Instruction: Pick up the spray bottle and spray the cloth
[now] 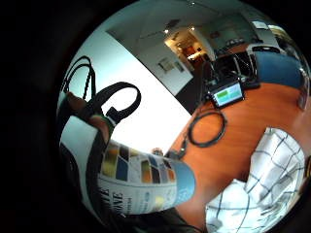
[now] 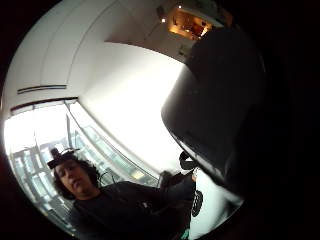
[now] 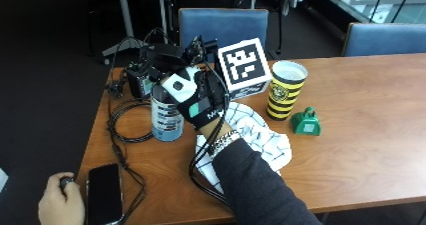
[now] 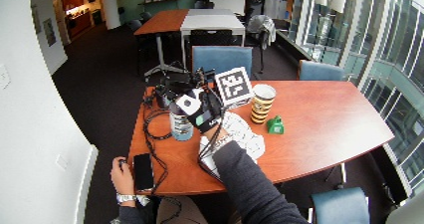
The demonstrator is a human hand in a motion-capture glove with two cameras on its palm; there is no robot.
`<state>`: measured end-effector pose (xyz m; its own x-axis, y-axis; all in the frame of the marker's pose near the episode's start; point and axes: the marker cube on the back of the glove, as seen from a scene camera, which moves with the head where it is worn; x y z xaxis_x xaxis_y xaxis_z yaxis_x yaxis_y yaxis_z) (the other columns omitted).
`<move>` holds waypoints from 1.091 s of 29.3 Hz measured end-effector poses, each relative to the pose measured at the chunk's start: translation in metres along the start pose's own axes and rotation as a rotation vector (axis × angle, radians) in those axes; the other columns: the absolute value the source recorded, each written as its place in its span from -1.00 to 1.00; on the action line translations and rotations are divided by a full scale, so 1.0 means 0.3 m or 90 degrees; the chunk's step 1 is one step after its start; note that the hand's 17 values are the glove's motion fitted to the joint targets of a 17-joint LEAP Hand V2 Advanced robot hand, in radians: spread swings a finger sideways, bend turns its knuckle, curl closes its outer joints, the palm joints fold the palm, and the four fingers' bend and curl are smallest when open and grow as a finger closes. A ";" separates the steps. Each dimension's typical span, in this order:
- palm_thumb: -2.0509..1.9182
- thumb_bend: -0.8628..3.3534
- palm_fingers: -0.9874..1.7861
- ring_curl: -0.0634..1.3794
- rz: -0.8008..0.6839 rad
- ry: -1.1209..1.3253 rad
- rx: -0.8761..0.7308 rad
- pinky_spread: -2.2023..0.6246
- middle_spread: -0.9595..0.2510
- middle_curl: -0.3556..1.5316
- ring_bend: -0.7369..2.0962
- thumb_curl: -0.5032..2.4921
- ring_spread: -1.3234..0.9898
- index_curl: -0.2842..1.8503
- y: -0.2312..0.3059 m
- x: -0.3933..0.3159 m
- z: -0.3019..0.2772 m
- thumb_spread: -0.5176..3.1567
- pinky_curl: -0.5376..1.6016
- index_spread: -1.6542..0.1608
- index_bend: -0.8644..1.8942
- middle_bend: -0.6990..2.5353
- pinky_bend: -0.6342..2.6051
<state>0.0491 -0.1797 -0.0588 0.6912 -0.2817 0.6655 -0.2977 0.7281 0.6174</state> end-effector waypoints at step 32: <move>0.48 -0.61 0.65 -0.32 0.058 0.103 0.002 0.41 0.18 -0.11 -0.13 -0.21 -0.02 -0.23 0.126 0.211 0.099 -0.33 -0.15 0.49 -0.23 -0.34 -0.33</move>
<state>0.0621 -0.1885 0.0192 0.7579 -0.1108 0.6429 -0.3656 0.7440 0.5593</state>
